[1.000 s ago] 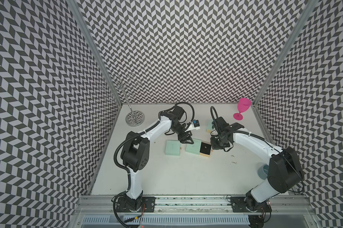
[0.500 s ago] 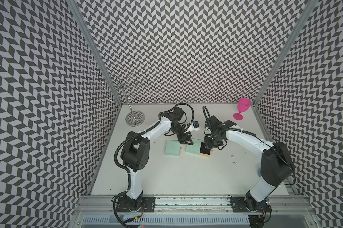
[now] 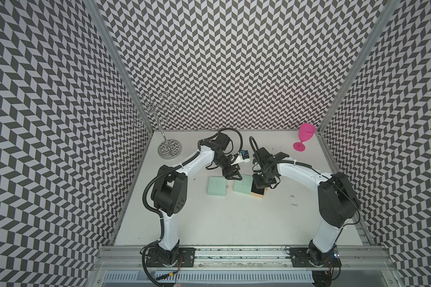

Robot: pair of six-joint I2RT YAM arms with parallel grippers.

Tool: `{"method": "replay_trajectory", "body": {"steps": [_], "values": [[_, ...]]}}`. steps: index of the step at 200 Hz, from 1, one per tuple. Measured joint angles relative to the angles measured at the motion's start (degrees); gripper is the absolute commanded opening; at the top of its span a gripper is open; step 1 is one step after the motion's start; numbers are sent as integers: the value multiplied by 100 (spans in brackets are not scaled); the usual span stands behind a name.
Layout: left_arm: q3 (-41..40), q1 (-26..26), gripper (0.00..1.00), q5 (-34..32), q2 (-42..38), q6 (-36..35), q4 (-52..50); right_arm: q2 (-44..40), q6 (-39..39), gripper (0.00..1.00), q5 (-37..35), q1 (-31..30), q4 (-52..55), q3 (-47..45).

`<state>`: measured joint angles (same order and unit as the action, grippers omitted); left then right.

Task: Place the earrings into the drawer-style jewelry box
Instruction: Insert the earring into the inner lining.

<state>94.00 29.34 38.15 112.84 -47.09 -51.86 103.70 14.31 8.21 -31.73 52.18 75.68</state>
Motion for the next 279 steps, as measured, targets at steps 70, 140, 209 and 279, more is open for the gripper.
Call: {"method": "replay_trajectory", "body": {"steps": [70, 140, 209, 279], "values": [[0, -24, 68, 0, 0, 0, -7, 275, -103, 10, 44, -42, -114, 26], [0, -26, 68, -9, 0, 0, -7, 435, -142, 13, 37, -55, -168, 26], [0, -48, 68, -11, 0, 0, -4, 435, -146, 15, -44, -83, -122, 81], [0, -50, 68, -11, 0, -17, -4, 433, -142, 12, -136, -85, -83, 144]]}}
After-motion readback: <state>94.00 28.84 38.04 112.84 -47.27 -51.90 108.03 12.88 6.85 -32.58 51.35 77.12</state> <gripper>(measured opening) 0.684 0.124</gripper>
